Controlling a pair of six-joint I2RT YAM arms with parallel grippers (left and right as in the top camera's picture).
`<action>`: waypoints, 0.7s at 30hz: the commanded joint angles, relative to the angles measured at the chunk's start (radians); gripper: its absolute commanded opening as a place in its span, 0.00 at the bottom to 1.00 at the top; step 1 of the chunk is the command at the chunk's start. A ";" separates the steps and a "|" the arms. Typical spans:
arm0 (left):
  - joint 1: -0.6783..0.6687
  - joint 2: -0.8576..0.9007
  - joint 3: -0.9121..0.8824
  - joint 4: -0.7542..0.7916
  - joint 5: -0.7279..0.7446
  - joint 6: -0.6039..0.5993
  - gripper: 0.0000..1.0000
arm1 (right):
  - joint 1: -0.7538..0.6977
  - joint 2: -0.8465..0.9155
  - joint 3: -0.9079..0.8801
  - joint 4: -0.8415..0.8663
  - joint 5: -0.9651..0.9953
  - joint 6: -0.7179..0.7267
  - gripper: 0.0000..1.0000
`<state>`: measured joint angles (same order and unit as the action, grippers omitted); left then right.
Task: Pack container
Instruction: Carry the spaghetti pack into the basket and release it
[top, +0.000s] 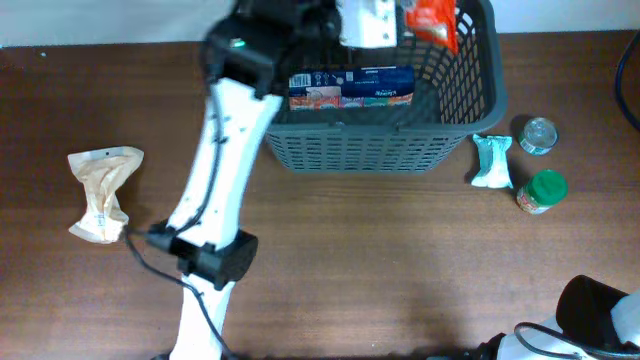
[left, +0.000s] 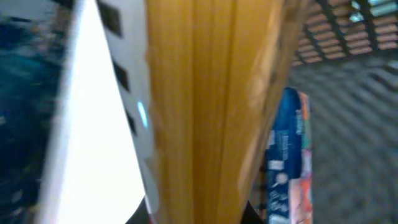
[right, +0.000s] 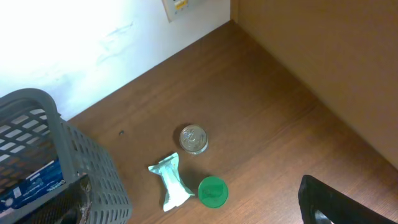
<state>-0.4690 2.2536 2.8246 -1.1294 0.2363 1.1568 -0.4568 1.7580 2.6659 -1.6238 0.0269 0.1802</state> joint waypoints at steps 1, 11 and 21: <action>-0.012 0.072 -0.103 0.038 -0.015 -0.002 0.02 | -0.003 0.000 -0.004 0.004 0.011 0.004 0.99; -0.021 0.256 -0.161 0.010 -0.069 -0.184 0.02 | -0.003 0.000 -0.004 0.004 0.011 0.004 0.99; -0.021 0.249 -0.146 -0.034 -0.074 -0.310 0.74 | -0.003 0.000 -0.004 0.004 0.012 0.004 0.99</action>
<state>-0.4923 2.5443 2.6431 -1.1652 0.1493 0.9638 -0.4568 1.7580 2.6659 -1.6234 0.0269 0.1802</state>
